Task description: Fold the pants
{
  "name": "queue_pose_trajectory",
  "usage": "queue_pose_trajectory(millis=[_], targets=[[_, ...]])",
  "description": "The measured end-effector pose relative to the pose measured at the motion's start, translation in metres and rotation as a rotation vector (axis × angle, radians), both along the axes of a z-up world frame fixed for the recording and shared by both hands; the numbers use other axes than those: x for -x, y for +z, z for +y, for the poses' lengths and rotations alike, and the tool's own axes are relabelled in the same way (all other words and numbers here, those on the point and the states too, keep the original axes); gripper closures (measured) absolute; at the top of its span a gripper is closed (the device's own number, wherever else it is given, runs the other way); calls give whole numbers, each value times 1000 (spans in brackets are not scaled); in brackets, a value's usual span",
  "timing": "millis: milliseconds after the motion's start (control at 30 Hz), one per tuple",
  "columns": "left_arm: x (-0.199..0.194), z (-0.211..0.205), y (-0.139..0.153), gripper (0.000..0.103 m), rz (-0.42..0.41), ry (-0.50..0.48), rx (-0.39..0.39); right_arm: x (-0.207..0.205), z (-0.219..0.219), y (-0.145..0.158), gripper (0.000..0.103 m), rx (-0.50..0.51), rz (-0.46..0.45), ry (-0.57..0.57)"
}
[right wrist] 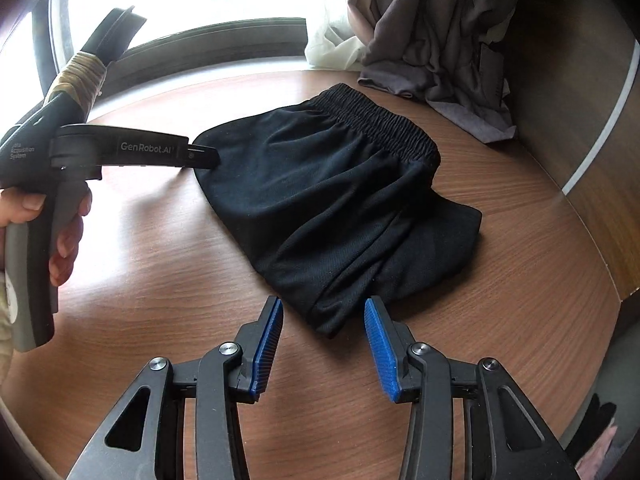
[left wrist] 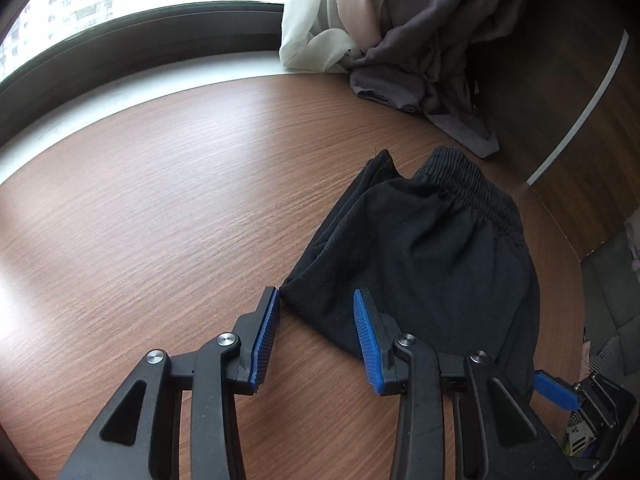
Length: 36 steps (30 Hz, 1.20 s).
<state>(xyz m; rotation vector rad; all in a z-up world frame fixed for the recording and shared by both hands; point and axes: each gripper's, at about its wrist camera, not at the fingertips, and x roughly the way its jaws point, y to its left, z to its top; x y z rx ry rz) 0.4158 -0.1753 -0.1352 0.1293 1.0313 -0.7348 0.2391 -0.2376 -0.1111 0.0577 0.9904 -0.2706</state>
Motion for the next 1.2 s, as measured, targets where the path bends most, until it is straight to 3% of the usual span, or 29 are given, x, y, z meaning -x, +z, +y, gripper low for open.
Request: queue_pose_trajectory(millis=[67,100,133,167,233,300,400,533,800,900,967,1033,1067,1100,1167,1200], targets=[[-1,-1,-1,66,9,7,15,-2,0,-1,66,-7,2,6],[-2,-2,-2,74,16,7,21,-3,-1,-2,66,-11,2,5],[-2,-2,-3,90,28,8,23,-3,-2,-3,66,-17,3,4],[-2,-3,-5,95,48,4,30,-3,-2,-4,66,-20,6,3],[-1,-2,-3,96,46,18,48,-4,-4,-6,67,-22,14,0],[1,-1,1,96,15,35,37,-4,-7,-9,81,-33,18,-4],[3,-2,11,96,-40,51,18,-1,-12,-9,91,-46,7,-18],[4,-7,18,96,-110,59,-42,5,-13,-4,94,-60,12,-42],[4,-8,9,96,-163,89,-122,12,-18,-12,100,-102,80,-73],[12,-8,15,94,-206,70,-125,15,-23,-15,100,-129,92,-84],[14,-10,17,88,-231,66,-165,19,-26,-12,99,-118,75,-98],[17,-8,22,67,-263,74,-189,21,-29,-7,98,-118,45,-105],[19,-5,27,62,-277,80,-180,22,-29,-5,91,-106,38,-112],[21,-3,31,56,-289,85,-172,23,-29,-3,75,-102,27,-117],[24,0,39,56,-305,88,-172,27,-31,3,58,-104,-13,-126],[26,1,42,56,-312,85,-172,28,-33,6,58,-102,-29,-131]])
